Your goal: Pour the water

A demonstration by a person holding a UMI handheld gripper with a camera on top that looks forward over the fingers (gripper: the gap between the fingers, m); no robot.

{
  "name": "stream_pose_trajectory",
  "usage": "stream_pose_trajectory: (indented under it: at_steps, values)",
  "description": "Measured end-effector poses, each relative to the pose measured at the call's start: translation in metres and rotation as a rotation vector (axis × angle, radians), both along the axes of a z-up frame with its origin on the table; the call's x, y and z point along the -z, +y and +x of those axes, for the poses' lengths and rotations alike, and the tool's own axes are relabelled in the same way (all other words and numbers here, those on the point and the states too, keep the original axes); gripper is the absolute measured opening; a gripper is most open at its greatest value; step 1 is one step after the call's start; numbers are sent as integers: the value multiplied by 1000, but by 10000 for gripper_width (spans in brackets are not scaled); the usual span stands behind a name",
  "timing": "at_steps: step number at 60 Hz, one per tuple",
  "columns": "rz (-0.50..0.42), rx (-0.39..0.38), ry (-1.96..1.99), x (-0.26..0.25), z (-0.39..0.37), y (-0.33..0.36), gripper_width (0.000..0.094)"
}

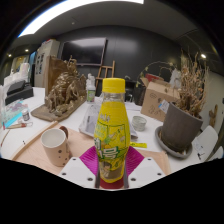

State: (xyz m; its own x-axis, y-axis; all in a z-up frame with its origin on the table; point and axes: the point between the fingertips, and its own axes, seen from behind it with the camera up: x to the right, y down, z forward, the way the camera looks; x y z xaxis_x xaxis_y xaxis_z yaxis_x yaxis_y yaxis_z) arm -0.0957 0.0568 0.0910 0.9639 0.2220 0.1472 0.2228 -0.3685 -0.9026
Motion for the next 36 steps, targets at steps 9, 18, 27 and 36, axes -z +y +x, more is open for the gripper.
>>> stream_pose_trajectory:
  at_steps: [9, 18, 27, 36]
  values:
    - [-23, 25, 55, 22, 7, 0, 322]
    - [-9, 45, 83, 29, 12, -3, 361]
    - [-36, 70, 110, 31, 18, -5, 500]
    - [-86, 110, 117, 12, 22, -24, 835]
